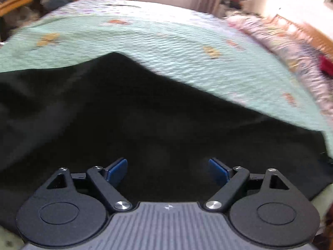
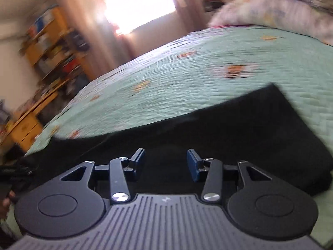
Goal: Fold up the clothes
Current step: 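Press both open grippers on the folded trousers, flattening the fold edge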
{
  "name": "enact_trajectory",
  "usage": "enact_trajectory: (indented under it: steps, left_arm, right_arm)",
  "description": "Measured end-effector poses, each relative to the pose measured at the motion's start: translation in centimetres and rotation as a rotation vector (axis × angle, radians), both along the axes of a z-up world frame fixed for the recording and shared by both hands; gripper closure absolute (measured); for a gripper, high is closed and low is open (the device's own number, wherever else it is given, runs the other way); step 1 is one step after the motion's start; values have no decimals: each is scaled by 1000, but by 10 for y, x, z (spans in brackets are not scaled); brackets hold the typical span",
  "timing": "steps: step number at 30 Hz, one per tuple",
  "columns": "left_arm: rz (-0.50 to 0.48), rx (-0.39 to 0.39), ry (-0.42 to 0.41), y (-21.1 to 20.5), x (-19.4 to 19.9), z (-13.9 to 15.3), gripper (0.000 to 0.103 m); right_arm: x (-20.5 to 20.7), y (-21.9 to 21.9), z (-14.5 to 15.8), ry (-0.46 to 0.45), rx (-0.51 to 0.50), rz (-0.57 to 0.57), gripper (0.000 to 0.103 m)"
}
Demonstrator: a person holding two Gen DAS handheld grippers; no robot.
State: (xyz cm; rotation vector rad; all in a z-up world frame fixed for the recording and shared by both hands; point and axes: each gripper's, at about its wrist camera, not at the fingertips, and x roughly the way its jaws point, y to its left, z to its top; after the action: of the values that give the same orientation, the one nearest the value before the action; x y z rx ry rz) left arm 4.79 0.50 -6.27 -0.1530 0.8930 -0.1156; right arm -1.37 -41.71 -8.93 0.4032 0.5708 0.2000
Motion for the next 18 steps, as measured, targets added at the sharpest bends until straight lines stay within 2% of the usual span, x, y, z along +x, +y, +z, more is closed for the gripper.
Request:
enact_trajectory:
  steps: [2, 4, 5, 8, 10, 14, 16, 18]
  left_arm:
    - [0, 26, 26, 7, -5, -8, 23]
    - [-25, 54, 34, 8, -10, -17, 24]
    - [-46, 81, 24, 4, -12, -20, 23]
    - [-75, 104, 5, 0, -14, -27, 15]
    - [-84, 119, 0, -2, -16, -28, 14]
    - [-83, 94, -23, 8, -22, -17, 21]
    - [-117, 58, -47, 3, -32, -9, 21]
    - [-151, 38, -28, 0, -37, -11, 21]
  right_arm:
    - [3, 16, -3, 8, 0, 45, 56]
    - [5, 23, -11, 53, -43, 46, 56]
    - [5, 23, -20, 89, -74, 43, 58]
    - [-5, 22, -29, 64, -100, 43, 67]
    - [-8, 22, -29, 58, -105, 42, 67]
    - [-11, 24, -17, 70, -94, 36, 65]
    - [-16, 30, -10, 36, -56, 73, 65]
    - [-13, 45, -7, 20, -40, 128, 64]
